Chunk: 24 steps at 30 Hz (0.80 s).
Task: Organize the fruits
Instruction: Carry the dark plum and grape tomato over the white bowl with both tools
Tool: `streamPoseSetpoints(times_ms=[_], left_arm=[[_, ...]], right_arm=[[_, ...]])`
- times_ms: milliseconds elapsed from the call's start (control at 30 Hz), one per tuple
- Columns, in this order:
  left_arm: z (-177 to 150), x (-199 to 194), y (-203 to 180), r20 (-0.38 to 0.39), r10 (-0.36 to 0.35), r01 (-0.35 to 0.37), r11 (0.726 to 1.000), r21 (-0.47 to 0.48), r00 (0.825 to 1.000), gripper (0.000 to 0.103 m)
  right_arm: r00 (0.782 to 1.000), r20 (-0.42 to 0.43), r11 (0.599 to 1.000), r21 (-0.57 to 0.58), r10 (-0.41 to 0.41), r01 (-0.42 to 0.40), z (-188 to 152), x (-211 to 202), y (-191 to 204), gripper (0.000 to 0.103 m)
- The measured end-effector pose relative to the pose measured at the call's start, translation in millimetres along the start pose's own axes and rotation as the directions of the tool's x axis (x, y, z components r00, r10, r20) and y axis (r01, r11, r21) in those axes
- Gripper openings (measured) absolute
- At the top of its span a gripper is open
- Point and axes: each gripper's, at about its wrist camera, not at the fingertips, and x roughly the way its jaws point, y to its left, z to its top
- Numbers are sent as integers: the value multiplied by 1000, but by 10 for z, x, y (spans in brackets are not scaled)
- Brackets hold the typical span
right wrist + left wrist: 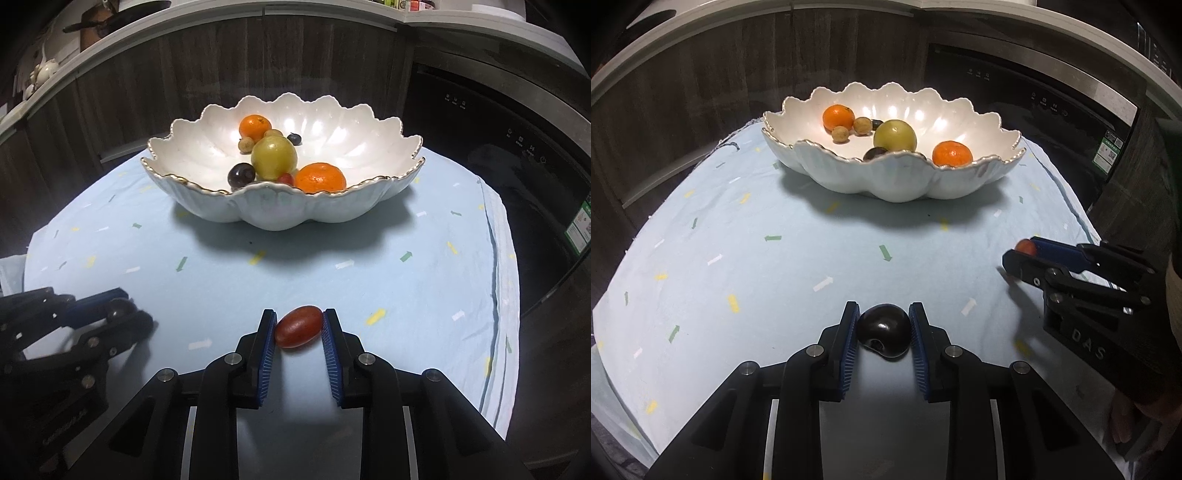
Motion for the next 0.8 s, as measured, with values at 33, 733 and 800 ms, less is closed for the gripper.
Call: streamPoseSetpoints(times_ms=[33,733,800], left_arm=[[6,-10,6,4,-1,1,1000,1,1000,28],[305,-179,265,43,3,-3,1000,-2,999,28],[328,-208,277,52,-6,6,1000,5,999,28]], right_arm=[[1000,1,1000,3,-1,0,-6,-22,12,27],[996,80,998,45,-43,39,220,-372,258,27],[995,87,997,57,-47,42,246,-403,266,27]])
